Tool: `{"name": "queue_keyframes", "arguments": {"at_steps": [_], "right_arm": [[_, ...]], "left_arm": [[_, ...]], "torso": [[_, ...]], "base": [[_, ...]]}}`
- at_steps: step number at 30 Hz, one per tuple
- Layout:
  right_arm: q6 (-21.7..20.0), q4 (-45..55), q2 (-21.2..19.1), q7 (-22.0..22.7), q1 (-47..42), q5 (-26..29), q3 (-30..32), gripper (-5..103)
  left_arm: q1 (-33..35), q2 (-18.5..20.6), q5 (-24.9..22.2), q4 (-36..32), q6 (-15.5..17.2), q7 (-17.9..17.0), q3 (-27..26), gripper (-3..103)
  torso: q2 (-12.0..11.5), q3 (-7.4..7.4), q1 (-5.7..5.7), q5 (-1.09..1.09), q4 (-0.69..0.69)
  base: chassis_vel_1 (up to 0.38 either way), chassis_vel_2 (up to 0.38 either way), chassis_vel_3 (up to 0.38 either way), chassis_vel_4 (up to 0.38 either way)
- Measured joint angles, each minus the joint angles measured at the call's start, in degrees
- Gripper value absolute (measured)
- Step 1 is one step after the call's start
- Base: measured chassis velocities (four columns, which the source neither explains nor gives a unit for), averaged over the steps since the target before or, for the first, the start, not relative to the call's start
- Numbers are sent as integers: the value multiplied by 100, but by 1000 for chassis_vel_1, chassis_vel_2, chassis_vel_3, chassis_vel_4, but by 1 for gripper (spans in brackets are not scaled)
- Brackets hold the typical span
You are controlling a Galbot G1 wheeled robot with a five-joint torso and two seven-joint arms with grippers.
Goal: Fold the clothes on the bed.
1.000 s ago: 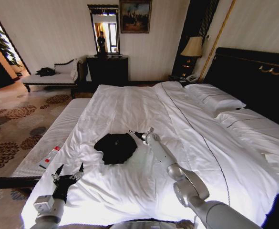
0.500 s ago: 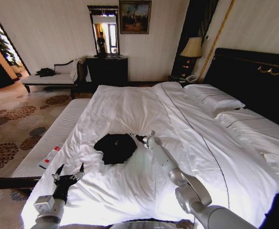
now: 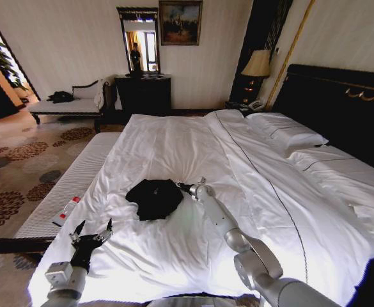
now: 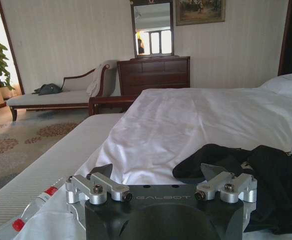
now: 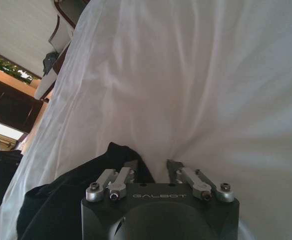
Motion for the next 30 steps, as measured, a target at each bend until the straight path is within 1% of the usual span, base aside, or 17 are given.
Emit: {"name": "queue_keyframes", "arguments": {"at_steps": [2, 4, 7, 8, 18, 22, 24, 26, 30], "right_arm": [[-20, 100, -5, 20, -31, 68, -34, 21], [-30, 146, -7, 27, -48, 94, -50, 21], [-36, 214, -19, 40, -92, 128, -67, 6], [-36, 221, -27, 41, -102, 130, -70, 2], [-20, 465, -124, 61, -167, 191, -110, 0], [90, 735, -269, 35, -232, 44, -284, 0], [181, 1044, -426, -9, -318, -111, -479, 0], [208, 1402, -547, -10, -403, -135, -628, 0], [234, 1672, -593, 33, -433, -108, -745, 0]], "left_arm": [[-24, -2, -14, 15, -1, 1, 1, 99], [-38, -1, -21, 28, -1, 1, 2, 99], [-68, -1, -28, 55, -1, 1, 8, 99], [-72, -1, -31, 59, -1, 1, 10, 99], [-96, 0, -41, 80, -1, -8, 20, 99], [-107, 7, -51, 80, 0, -10, 18, 99], [-131, 23, -80, 76, 6, -18, 10, 99], [-170, 52, -134, 73, 28, -34, -3, 99], [-249, 122, -242, 73, 73, -78, -38, 99]], "torso": [[0, 0, 0, 1, 0], [0, 0, 0, 0, 0], [0, 0, 0, 0, 0], [0, 0, 0, 0, 0], [0, 0, 0, 0, -1], [0, 0, 0, 0, -1], [0, -1, 0, 0, -2], [0, -1, 0, 0, -3], [0, -1, 0, 0, -1]], "base": [[0, 0, 0, 0], [0, 0, 0, 0], [0, 0, 0, 0], [0, 0, 0, 0], [0, 0, 0, 0], [0, 0, 0, 0], [0, 0, 0, 0], [0, 0, 0, 0], [0, 0, 0, 0]]}}
